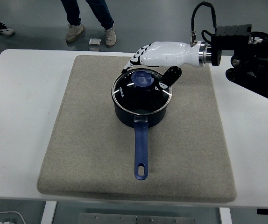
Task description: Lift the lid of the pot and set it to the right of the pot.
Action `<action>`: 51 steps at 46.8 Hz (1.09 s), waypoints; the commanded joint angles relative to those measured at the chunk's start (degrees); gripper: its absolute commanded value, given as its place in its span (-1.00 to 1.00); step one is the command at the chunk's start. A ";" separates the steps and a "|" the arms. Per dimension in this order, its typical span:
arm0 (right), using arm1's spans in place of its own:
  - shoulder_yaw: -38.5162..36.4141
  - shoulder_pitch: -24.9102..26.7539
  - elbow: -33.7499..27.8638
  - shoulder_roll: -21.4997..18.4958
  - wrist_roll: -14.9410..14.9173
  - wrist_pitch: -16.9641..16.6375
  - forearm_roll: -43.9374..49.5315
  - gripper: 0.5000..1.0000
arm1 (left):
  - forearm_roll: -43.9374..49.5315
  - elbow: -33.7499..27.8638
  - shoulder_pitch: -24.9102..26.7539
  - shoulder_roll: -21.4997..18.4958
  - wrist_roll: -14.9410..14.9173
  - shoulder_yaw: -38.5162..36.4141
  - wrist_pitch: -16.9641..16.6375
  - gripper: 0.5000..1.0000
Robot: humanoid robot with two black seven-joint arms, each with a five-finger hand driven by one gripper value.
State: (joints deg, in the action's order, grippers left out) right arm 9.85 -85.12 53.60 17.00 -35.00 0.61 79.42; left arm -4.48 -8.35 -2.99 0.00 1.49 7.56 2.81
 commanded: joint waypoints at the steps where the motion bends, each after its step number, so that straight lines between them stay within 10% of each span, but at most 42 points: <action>1: 2.18 -0.48 0.02 -0.04 0.00 1.49 0.04 0.52 | 0.00 0.00 0.00 0.00 0.00 0.00 0.01 1.00; 51: 6.06 -2.07 -1.74 -2.77 0.00 4.84 -0.05 0.52 | 0.00 0.00 0.00 0.00 0.00 0.00 0.01 1.00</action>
State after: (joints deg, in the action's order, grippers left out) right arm 15.91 -87.22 51.84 14.26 -34.99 5.44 79.40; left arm -4.48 -8.35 -2.98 0.00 1.50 7.56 2.81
